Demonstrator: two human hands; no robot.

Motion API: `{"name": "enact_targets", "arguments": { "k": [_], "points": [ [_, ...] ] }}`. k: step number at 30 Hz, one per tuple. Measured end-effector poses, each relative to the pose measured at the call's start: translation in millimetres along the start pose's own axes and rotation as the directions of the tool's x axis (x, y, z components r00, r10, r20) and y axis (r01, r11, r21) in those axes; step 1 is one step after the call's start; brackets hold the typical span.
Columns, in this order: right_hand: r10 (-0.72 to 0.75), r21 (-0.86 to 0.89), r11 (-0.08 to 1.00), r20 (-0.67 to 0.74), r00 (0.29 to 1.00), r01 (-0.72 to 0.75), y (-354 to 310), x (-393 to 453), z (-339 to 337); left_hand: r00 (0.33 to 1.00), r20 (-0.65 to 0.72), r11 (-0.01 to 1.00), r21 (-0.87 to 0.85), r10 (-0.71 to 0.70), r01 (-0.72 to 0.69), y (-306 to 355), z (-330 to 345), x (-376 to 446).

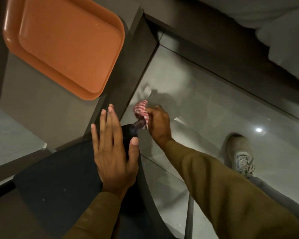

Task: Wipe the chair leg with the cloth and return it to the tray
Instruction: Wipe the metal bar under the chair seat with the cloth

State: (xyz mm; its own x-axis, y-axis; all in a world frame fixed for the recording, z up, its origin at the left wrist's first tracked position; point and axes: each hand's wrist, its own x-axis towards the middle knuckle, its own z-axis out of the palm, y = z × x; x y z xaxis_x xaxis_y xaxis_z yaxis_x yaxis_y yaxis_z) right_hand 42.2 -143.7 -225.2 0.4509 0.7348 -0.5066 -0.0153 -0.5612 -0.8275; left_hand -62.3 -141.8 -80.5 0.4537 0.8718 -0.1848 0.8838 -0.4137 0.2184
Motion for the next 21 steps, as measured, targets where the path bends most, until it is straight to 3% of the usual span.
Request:
{"name": "enact_targets", "arguments": {
  "k": [3, 5, 9, 11, 13, 14, 17, 19, 21],
  "points": [
    [0.206, -0.079, 0.976, 0.035, 0.978, -0.203, 12.4, 17.2, -1.8, 1.000, -0.001, 1.000, -0.005, -0.007, 0.007, 1.1, -1.2, 1.3],
    [0.211, -0.036, 0.977, 0.041, 0.977, -0.209, 1.6, 5.9, -8.0, 1.000, 0.017, 1.000, -0.009, -0.012, 0.012, 1.1, -2.9, 1.3],
    [0.053, 0.165, 0.985, -0.008, 0.999, -0.051, -36.8, -63.2, -42.7, 1.000, 0.029, 1.000, 0.000, -0.005, 0.005, 1.4, -4.8, 0.6],
    [-0.046, 0.265, 0.964, 0.089, 0.995, 0.021, -47.0, -84.8, -55.1, 1.000, 0.030, 1.000, -0.003, 0.001, -0.001, 0.0, -5.1, 1.1],
    [-0.022, 0.487, 0.869, 0.226, 0.974, -0.093, -59.8, -93.7, -60.2, 1.000, 0.023, 1.000, -0.012, 0.008, -0.008, -1.4, -4.3, 1.0],
    [-0.012, 0.488, 0.863, 0.279, 0.960, -0.131, -59.4, -96.6, -60.3, 1.000, 0.020, 1.000, -0.014, 0.006, -0.006, -1.6, -4.1, 1.0],
    [0.056, 0.644, 0.690, 0.407, 0.912, -0.330, -56.8, -109.0, -59.1, 1.000, 0.023, 1.000, -0.006, -0.004, 0.005, -1.3, -5.3, 1.8],
    [0.056, 0.509, 0.830, 0.332, 0.942, -0.229, -50.5, -124.2, -64.3, 0.999, 0.035, 1.000, -0.011, -0.002, 0.002, -0.1, -6.4, 2.3],
    [-0.005, 0.253, 0.966, 0.210, 0.978, -0.049, -38.4, -133.6, -73.6, 0.999, 0.042, 1.000, -0.020, -0.006, 0.007, 0.5, -8.0, 2.4]
  ]
}}
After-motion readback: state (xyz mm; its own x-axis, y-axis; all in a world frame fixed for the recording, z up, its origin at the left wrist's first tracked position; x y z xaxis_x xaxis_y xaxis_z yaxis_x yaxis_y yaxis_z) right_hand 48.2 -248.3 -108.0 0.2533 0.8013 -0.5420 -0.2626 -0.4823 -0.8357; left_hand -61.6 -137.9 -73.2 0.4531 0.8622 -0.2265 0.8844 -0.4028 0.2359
